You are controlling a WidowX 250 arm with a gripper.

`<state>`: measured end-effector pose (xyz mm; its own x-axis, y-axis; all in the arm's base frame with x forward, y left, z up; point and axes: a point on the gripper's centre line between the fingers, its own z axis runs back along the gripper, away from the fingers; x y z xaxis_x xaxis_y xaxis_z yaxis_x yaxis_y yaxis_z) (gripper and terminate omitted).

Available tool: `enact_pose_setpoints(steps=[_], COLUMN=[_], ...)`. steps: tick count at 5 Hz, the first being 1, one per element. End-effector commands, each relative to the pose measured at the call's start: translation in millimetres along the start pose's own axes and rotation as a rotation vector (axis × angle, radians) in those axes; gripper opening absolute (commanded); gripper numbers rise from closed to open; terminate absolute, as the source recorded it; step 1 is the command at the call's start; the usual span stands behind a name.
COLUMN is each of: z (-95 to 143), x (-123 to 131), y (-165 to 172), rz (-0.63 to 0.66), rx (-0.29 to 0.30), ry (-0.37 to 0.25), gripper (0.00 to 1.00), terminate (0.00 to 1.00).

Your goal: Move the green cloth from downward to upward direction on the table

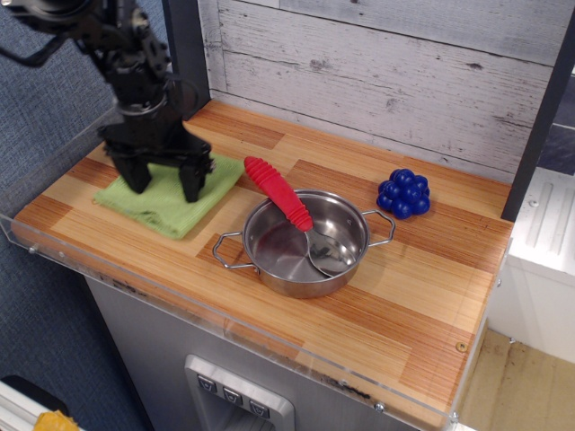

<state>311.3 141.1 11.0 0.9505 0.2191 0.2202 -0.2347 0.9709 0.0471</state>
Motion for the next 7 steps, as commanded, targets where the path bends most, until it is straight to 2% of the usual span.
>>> enact_pose_setpoints(steps=[1,3,5,7], z=[-6,1,15,52], x=[31,54,57,72], y=[-14,-21,-17,-19], rz=[0.033,0.031,0.032,0.038], rx=[0.031,0.039,0.064,0.079], ry=[-0.050,-0.101,-0.107,-0.183], gripper=[1.00,1.00,1.00,1.00], terminate=[0.00,0.00,0.00,0.00])
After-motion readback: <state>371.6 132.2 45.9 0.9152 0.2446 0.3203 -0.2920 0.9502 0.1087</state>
